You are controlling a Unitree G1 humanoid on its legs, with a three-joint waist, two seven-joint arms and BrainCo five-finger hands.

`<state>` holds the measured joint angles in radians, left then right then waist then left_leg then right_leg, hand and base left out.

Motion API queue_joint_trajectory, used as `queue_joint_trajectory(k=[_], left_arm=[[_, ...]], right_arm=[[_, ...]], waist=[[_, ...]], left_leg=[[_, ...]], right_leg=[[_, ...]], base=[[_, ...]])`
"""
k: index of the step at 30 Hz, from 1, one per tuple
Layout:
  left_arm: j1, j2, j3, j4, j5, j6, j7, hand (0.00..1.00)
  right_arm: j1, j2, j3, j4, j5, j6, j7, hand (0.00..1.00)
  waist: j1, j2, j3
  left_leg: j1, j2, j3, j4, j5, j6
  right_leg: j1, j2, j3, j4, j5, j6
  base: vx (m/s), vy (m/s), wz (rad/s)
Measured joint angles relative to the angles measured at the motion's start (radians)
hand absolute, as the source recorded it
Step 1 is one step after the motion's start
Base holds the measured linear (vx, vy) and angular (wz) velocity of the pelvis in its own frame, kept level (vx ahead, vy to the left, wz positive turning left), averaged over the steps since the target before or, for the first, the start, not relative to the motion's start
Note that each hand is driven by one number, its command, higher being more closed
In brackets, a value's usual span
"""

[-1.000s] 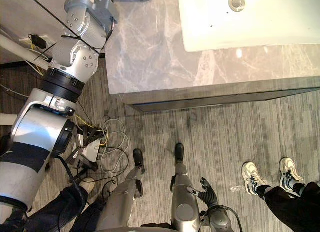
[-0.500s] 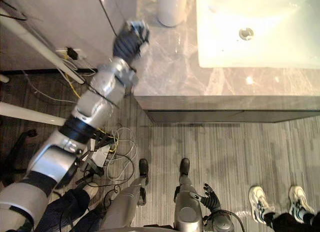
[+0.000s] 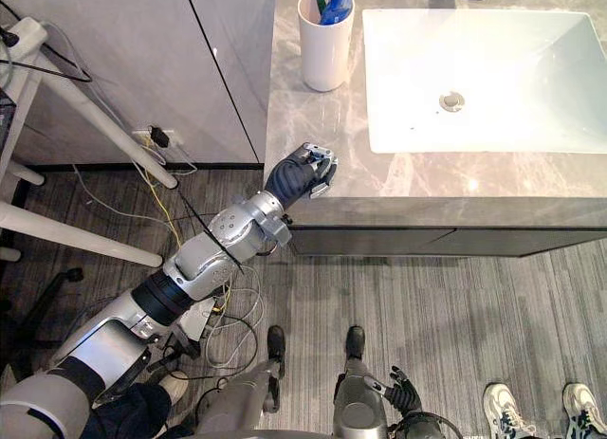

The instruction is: Organize washtable

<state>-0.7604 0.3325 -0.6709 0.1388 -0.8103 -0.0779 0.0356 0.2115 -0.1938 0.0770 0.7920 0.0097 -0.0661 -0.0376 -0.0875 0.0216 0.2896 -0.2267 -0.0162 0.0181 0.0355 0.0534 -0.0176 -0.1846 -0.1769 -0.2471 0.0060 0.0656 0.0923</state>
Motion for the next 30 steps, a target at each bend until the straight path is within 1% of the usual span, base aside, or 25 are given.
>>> queue_joint_trajectory(k=[2,7,9,11,13,17,19,20,22,23,25,28,30], left_arm=[[0.0,-0.025,0.001,0.001,-0.005,-0.01,0.013,1.0],[-0.043,-0.147,0.042,0.082,0.007,-0.038,0.037,1.0],[-0.084,-0.191,0.087,0.152,0.048,-0.047,0.048,1.0],[-0.13,-0.208,0.148,0.216,0.088,-0.055,0.067,1.0],[-0.158,-0.208,0.188,0.252,0.103,-0.057,0.089,1.0],[-0.239,-0.201,0.224,0.334,0.12,-0.051,0.102,1.0],[-0.293,-0.19,0.25,0.363,0.121,-0.043,0.111,1.0],[-0.341,-0.17,0.253,0.384,0.12,-0.042,0.125,1.0],[-0.384,-0.152,0.259,0.406,0.12,-0.041,0.131,1.0],[-0.45,-0.144,0.277,0.451,0.12,-0.04,0.143,1.0],[-0.535,-0.109,0.29,0.514,0.12,-0.038,0.152,1.0],[-0.608,-0.052,0.29,0.527,0.119,-0.038,0.163,1.0],[-0.636,-0.039,0.29,0.53,0.119,-0.037,0.163,1.0]], right_arm=[[0.0,0.001,0.0,0.011,0.0,0.001,0.0,0.0],[0.0,0.002,-0.001,0.012,-0.001,0.002,-0.008,0.0],[0.0,0.004,-0.001,0.003,-0.002,0.004,-0.013,0.0],[0.0,0.006,-0.001,-0.007,-0.003,0.006,-0.017,0.0],[0.001,0.01,-0.001,-0.031,-0.004,0.007,-0.018,0.0],[0.002,0.015,-0.001,-0.053,-0.009,0.007,-0.022,0.0],[0.007,0.015,-0.001,-0.077,-0.009,0.005,-0.024,0.0],[0.011,0.015,-0.001,-0.099,-0.008,0.005,-0.025,0.0],[0.014,0.015,-0.001,-0.116,-0.008,0.004,-0.025,0.0],[0.015,0.014,-0.001,-0.133,-0.008,0.003,-0.026,0.0],[0.015,0.014,-0.001,-0.15,-0.008,0.002,-0.026,0.0],[0.015,0.014,-0.001,-0.17,-0.005,-0.003,-0.026,0.0],[0.017,0.014,-0.001,-0.184,0.0,-0.005,-0.026,0.0]], waist=[[-0.007,0.0,0.0],[-0.014,-0.002,0.001],[-0.016,-0.005,0.003],[-0.024,-0.008,0.004],[-0.035,-0.011,0.007],[-0.035,-0.023,0.023],[-0.036,-0.025,0.039],[-0.036,-0.027,0.054],[-0.037,-0.028,0.066],[-0.038,-0.031,0.088],[-0.042,-0.031,0.096],[-0.058,-0.034,0.128],[-0.06,-0.033,0.137]], left_leg=[[-0.007,0.0,0.01,0.001,0.002,0.003],[-0.027,0.002,0.035,0.001,0.003,0.006],[-0.032,0.004,0.042,0.001,0.003,0.006],[-0.04,0.005,0.052,0.002,0.003,0.006],[-0.044,0.006,0.057,0.002,0.003,0.006],[-0.046,0.008,0.063,0.006,-0.001,0.002],[-0.057,0.009,0.065,0.005,-0.001,0.001],[-0.067,0.01,0.068,0.005,0.0,0.001],[-0.077,0.011,0.068,0.005,0.003,0.001],[-0.078,0.012,0.068,0.006,0.004,0.001],[-0.101,0.013,0.068,0.009,0.014,0.01],[-0.113,0.014,0.07,0.012,0.018,0.011],[-0.12,0.013,0.07,0.013,0.018,0.011]], right_leg=[[-0.011,-0.001,0.005,0.003,0.001,0.001],[-0.047,0.0,0.038,0.01,0.006,0.002],[-0.054,0.001,0.049,0.011,0.008,0.002],[-0.071,0.002,0.06,0.017,0.009,0.002],[-0.081,0.002,0.066,0.024,0.01,0.002],[-0.094,0.002,0.074,0.026,0.011,0.001],[-0.108,0.002,0.07,0.026,0.01,-0.008],[-0.117,0.001,0.066,0.026,0.017,-0.014],[-0.121,0.001,0.063,0.022,0.024,-0.013],[-0.127,0.002,0.064,0.019,0.032,-0.007],[-0.138,0.002,0.064,0.009,0.045,-0.009],[-0.142,0.006,0.064,-0.003,0.053,-0.007],[-0.15,0.007,0.063,-0.003,0.053,-0.007]], base=[[0.01,0.012,-0.1],[0.03,0.005,-0.18],[0.01,-0.004,-0.13],[-0.01,-0.003,-0.14],[-0.02,0.001,-0.11],[-0.05,0.002,-0.06],[-0.08,-0.002,-0.06],[-0.04,-0.006,-0.07],[-0.01,-0.003,-0.04],[0.0,-0.002,-0.04],[0.02,0.0,-0.05],[0.04,-0.004,-0.01],[0.04,-0.012,0.01]])
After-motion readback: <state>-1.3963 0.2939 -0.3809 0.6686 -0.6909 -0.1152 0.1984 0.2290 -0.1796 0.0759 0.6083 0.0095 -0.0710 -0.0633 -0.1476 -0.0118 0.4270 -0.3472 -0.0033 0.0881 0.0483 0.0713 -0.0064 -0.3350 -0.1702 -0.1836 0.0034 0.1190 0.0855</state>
